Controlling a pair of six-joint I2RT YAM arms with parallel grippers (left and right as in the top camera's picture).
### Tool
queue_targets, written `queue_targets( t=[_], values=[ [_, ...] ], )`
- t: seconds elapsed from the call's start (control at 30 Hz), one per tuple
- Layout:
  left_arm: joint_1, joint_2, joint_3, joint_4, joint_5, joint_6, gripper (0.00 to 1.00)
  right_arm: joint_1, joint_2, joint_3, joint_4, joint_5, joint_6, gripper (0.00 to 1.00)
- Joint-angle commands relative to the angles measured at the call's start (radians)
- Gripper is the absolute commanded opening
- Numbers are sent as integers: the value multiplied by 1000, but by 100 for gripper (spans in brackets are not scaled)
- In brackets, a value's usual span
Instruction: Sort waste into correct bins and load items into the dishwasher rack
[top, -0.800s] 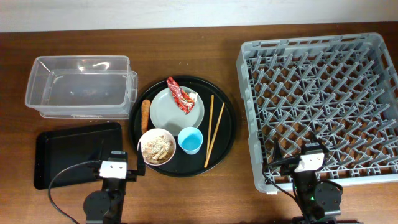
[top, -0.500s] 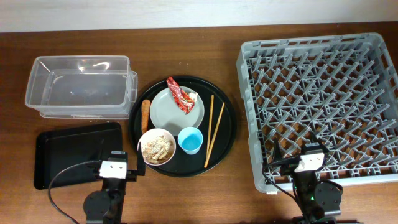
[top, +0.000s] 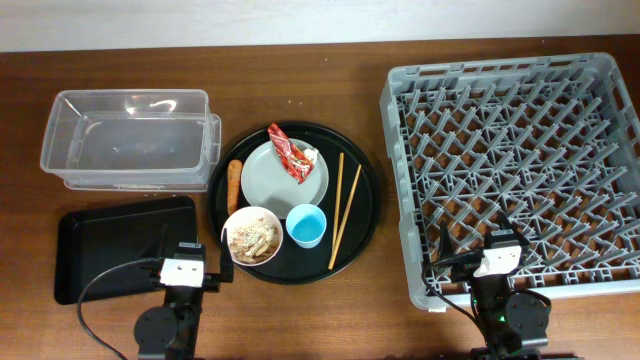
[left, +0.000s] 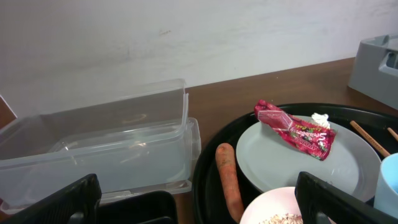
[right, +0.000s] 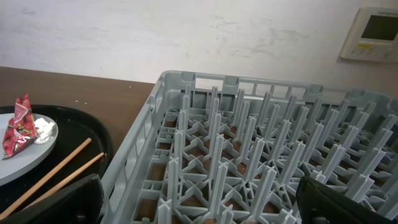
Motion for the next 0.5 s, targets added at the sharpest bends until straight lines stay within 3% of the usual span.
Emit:
queue_targets(
  t=[0.0, 0.47],
  values=[
    [7, -10, -6, 0, 15, 14, 99, 6, -6, -5, -4, 1, 4, 98],
    [7, -7, 15, -24, 26, -21, 99, 5, 2, 39, -25, 17, 8, 98]
  ],
)
